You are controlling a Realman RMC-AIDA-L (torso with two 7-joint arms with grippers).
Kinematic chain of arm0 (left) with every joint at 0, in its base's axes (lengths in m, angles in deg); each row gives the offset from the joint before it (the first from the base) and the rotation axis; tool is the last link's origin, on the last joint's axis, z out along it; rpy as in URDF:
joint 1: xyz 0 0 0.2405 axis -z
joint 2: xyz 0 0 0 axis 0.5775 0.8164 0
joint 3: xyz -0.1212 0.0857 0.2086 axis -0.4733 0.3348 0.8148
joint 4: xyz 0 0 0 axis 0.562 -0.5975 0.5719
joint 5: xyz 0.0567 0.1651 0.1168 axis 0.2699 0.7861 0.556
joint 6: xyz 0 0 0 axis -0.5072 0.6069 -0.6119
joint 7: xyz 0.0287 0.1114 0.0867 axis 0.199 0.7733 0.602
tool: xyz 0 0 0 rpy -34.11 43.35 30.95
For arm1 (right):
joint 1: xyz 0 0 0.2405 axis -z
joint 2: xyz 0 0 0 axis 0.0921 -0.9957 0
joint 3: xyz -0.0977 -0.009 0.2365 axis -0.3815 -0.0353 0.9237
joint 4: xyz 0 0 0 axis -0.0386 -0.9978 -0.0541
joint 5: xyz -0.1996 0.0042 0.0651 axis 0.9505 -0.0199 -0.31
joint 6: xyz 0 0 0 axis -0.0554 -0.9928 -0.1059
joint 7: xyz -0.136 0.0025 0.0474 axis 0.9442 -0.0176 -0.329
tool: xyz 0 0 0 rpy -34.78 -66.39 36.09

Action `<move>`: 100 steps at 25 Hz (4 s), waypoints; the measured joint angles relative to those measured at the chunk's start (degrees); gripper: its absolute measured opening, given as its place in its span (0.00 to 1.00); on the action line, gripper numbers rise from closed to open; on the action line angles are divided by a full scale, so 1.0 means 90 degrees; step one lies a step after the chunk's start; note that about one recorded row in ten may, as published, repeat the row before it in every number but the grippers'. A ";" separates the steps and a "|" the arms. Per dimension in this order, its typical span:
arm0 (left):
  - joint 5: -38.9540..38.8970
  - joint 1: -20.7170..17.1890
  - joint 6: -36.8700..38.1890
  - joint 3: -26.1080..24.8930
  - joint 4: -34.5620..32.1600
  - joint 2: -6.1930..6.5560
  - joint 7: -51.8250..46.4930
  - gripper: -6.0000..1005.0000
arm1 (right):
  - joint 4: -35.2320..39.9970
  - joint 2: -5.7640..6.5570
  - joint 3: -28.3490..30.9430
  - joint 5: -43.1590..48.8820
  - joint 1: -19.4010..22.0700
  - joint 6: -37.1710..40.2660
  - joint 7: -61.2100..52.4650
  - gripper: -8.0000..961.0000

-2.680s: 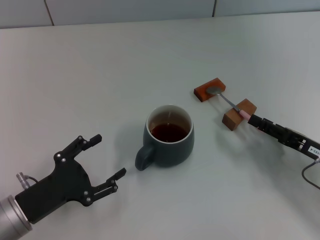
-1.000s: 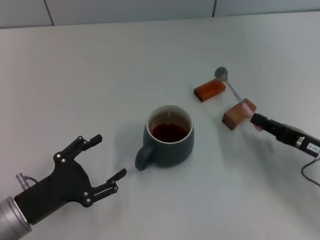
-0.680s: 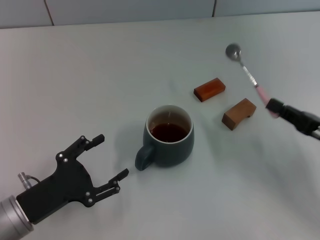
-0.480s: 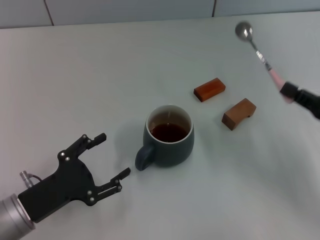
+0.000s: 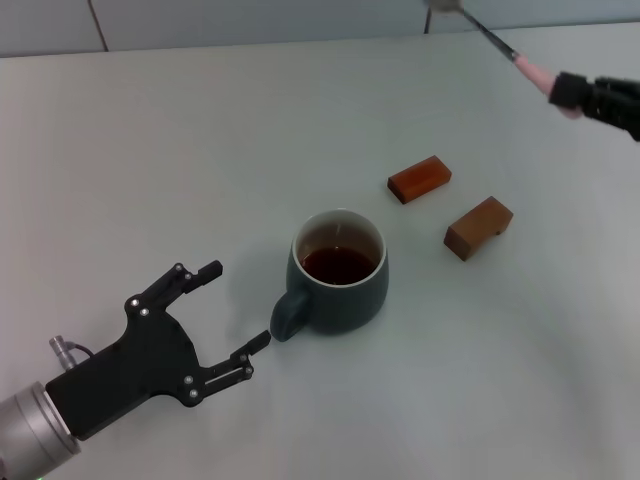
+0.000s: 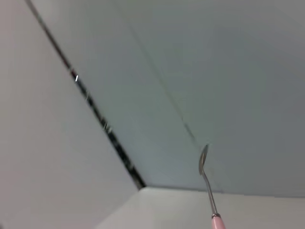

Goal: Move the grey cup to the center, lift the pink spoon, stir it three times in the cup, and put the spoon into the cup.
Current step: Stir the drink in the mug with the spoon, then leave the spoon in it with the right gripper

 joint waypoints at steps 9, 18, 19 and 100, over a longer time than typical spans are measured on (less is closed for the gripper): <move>0.0000 -0.0037 -0.0027 -0.0036 0.0129 0.0001 0.0028 0.85 | -0.1562 0.0148 -0.0111 0.0815 -0.1228 0.0710 -0.0862 0.13; 0.0000 -0.0094 -0.0175 -0.0040 0.0342 0.0001 0.0114 0.85 | -0.1720 0.0542 -0.0124 0.2251 -0.2221 0.1001 -0.1214 0.13; -0.0001 -0.0098 -0.0192 -0.0040 0.0362 0.0002 0.0115 0.85 | -0.1758 0.0596 -0.0124 0.2654 -0.2464 0.1012 -0.1242 0.13; -0.0051 -0.0235 -0.0815 -0.0371 0.0814 0.0006 0.0444 0.85 | 0.0818 0.0811 -0.0126 0.8707 -0.5951 0.0633 -0.2211 0.13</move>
